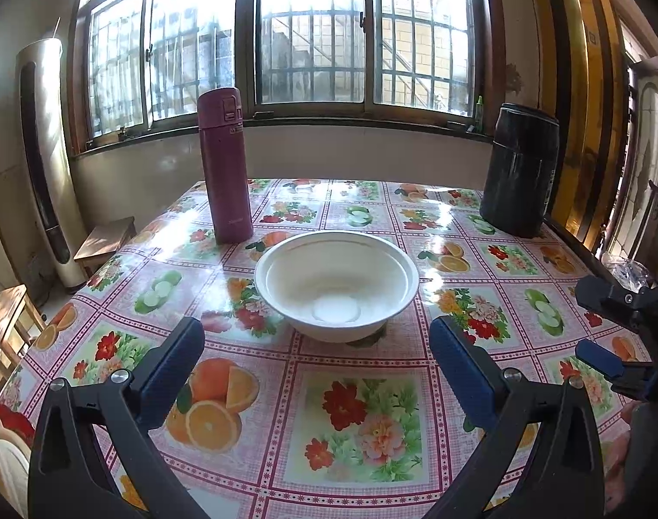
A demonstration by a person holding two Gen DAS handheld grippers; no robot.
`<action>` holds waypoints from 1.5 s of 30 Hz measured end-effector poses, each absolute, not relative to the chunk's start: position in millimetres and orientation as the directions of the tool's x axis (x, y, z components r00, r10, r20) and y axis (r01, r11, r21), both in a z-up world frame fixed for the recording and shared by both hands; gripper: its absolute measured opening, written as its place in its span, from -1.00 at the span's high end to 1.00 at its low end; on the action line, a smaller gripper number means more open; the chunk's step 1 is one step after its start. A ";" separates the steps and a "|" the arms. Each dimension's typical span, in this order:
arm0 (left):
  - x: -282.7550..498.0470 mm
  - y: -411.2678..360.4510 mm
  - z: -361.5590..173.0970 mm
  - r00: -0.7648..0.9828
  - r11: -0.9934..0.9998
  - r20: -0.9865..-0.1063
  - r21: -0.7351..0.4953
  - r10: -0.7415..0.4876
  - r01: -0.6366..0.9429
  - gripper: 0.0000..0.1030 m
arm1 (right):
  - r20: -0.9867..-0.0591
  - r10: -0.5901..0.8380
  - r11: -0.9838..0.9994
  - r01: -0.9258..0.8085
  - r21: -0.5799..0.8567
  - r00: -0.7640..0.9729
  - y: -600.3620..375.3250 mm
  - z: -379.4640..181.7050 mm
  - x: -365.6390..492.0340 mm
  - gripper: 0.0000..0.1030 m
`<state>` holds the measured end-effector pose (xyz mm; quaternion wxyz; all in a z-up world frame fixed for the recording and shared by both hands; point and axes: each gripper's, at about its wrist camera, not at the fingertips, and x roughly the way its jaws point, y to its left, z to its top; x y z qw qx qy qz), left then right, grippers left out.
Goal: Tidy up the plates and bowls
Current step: 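Move both open grippers toward the loose white bowl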
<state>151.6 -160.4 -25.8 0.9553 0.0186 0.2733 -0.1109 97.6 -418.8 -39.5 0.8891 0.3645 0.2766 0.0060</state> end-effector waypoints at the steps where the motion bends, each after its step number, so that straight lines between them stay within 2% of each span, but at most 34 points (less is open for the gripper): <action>1: 151.9 -160.1 -26.5 0.825 0.975 -0.528 -0.026 -0.203 0.223 -1.00 | -0.491 0.212 0.736 0.193 0.649 0.845 -418.9 -39.9 97.9 -0.99; 45: 146.9 -153.3 -30.4 0.807 0.974 -0.556 -0.025 -0.200 0.225 -1.00 | -0.518 0.208 0.764 0.193 0.615 0.830 -408.2 -43.6 101.1 -0.99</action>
